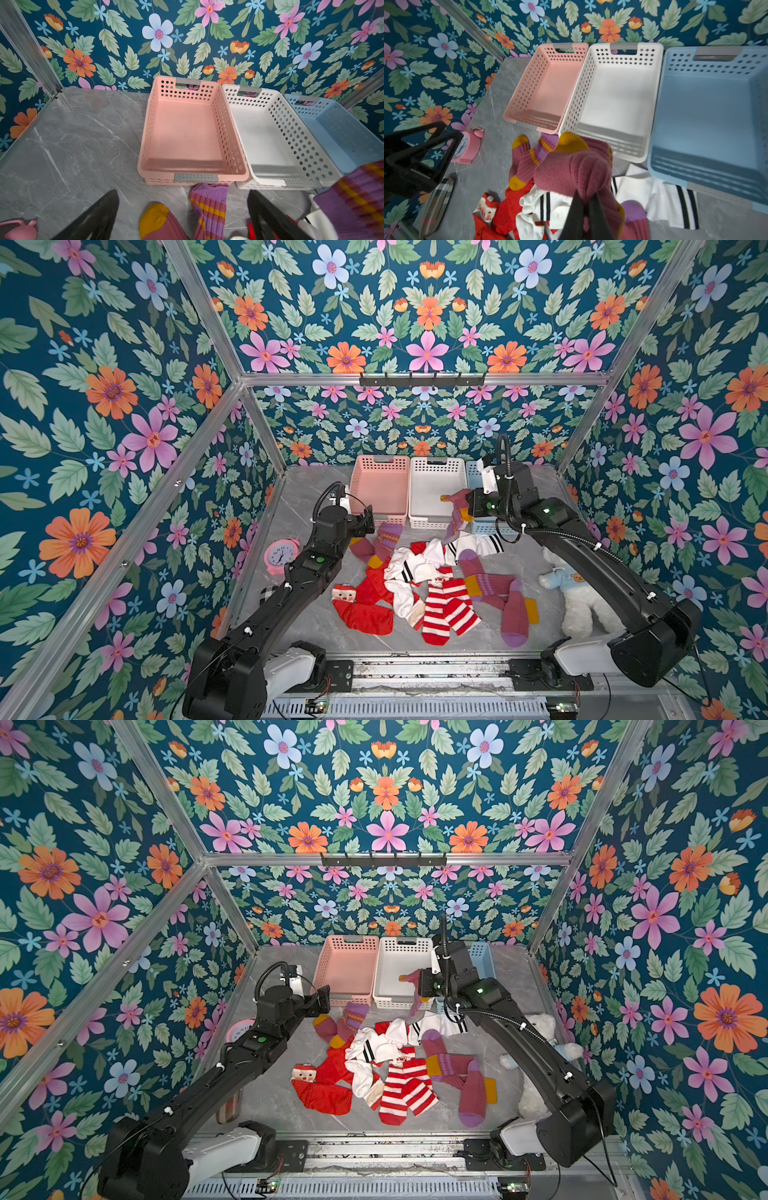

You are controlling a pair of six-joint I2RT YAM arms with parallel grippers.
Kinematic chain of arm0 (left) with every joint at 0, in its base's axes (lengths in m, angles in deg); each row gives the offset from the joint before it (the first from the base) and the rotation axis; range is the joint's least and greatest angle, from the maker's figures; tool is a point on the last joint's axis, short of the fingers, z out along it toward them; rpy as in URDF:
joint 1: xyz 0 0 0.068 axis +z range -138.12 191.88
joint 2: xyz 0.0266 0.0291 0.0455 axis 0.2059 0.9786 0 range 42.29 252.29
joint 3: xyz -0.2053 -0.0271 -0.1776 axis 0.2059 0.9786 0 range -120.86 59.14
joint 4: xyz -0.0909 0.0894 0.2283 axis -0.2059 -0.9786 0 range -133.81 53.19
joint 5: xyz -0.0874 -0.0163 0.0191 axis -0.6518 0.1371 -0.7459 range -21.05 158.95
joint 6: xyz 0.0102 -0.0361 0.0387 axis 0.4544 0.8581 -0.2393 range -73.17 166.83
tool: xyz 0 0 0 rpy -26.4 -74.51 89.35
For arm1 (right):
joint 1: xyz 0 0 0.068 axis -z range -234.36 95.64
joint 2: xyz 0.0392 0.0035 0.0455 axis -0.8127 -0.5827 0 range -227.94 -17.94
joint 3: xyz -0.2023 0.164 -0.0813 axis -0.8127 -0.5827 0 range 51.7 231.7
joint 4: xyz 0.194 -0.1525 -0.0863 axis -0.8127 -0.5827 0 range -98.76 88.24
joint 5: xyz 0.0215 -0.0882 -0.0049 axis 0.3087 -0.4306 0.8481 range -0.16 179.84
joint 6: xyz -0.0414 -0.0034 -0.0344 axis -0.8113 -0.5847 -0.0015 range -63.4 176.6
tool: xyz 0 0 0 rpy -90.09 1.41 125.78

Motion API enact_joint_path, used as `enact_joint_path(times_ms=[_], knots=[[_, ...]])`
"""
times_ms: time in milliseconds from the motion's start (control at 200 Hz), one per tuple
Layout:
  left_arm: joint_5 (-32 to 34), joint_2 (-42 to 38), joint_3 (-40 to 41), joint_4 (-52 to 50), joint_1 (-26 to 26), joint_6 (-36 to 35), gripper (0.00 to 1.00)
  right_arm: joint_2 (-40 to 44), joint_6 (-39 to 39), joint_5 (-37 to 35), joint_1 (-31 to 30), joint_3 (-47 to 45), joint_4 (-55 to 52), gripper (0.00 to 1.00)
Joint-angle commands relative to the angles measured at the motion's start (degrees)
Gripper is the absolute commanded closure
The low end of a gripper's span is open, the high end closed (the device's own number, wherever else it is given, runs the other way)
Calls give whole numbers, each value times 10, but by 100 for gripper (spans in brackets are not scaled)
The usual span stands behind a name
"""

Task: Sort the socks into the basket by color
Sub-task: Place the sock in the bin.

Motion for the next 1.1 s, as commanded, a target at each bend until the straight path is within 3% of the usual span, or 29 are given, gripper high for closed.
enact_joint_path(times_ms=[0,520,900,1095], knots=[[-2,-6,1,14,0,7,1,-4,-21,-6,28,22,-2,100],[-15,-27,22,8,-2,19,1,-184,-53,41,202,180,-9,100],[-14,-34,34,-1,-3,17,1,-288,-79,-25,221,254,-12,100],[-35,-25,42,2,-3,17,1,-291,-59,16,221,210,9,100]])
